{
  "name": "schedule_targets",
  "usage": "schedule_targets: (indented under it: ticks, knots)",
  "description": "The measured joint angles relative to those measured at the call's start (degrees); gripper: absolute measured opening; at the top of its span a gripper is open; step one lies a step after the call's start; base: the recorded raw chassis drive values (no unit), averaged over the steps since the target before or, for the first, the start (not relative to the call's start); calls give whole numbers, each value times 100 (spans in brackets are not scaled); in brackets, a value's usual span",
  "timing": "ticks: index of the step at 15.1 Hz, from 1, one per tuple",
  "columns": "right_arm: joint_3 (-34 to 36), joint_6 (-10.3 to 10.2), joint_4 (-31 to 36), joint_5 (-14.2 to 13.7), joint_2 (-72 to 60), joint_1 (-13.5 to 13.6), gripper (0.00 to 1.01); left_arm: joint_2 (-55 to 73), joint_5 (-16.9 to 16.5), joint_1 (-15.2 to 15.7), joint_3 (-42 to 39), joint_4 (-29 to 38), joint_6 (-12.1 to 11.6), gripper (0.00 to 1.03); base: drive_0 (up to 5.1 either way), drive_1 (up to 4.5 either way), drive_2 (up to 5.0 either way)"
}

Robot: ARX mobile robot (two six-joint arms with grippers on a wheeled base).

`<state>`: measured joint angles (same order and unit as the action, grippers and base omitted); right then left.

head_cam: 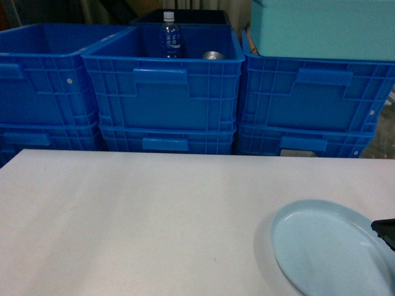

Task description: Place blue tray on left shelf second layer neatly

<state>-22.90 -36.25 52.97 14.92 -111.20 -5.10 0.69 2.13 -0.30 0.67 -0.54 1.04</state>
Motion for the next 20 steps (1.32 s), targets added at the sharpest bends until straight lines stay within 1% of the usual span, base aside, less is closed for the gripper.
schedule_targets:
  ticks: [2, 3, 4, 5, 6, 7, 8, 9, 10, 11, 13, 14, 15, 17, 18, 19, 20]
  knots:
    - [-68, -83, 22, -94, -219, 105, 98, 0, 0, 0, 0, 0, 0, 98, 0, 0, 0]
    - [-164, -262, 122, -280, -413, 293, 98, 0, 0, 0, 0, 0, 0, 98, 0, 0, 0]
    - [-317, -525, 240, -678, -699, 588, 81, 0, 2, 0, 0, 0, 0, 98, 0, 0, 0]
    - [-365, -673, 313, -817, -876, 673, 48, 0, 0, 0, 0, 0, 0, 98, 0, 0, 0]
    - [-358, -726, 337, -835, -916, 697, 37, 0, 2, 0, 0, 0, 0, 98, 0, 0, 0]
    - [-348, -737, 393, -841, -964, 697, 28, 0, 2, 0, 0, -2, 0, 98, 0, 0, 0]
    - [-317, -741, 457, -846, -1019, 682, 16, 0, 2, 0, 0, 0, 2, 98, 0, 0, 0]
    - [-260, -715, 549, -826, -1036, 605, 6, 0, 0, 0, 0, -2, 0, 98, 0, 0, 0]
    - [-122, -612, 693, -765, -1038, 498, 2, 0, 2, 0, 0, 0, 0, 98, 0, 0, 0]
    - [15, -494, 894, -723, -1038, 455, 2, 0, 2, 0, 0, -2, 0, 98, 0, 0, 0]
    - [310, -391, 1318, -608, -1049, 428, 2, 0, 2, 0, 0, 0, 2, 98, 0, 0, 0]
    - [380, -297, 1276, -564, -883, 435, 2, 0, 2, 0, 0, 0, 0, 98, 0, 0, 0]
    - [402, -72, 999, -623, -455, 487, 2, 0, 2, 0, 0, 0, 0, 98, 0, 0, 0]
    - [374, 671, 306, -686, 859, 680, 2, 0, 0, 0, 0, 0, 0, 98, 0, 0, 0]
    - [289, 1279, -210, -861, 1812, 800, 2, 0, 2, 0, 0, 0, 0, 98, 0, 0, 0]
    - [221, 1899, -682, -920, 2721, 861, 2, 0, 2, 0, 0, 0, 0, 98, 0, 0, 0]
    - [210, 2343, -1108, -981, 3460, 905, 2, 0, 2, 0, 0, 0, 0, 98, 0, 0, 0]
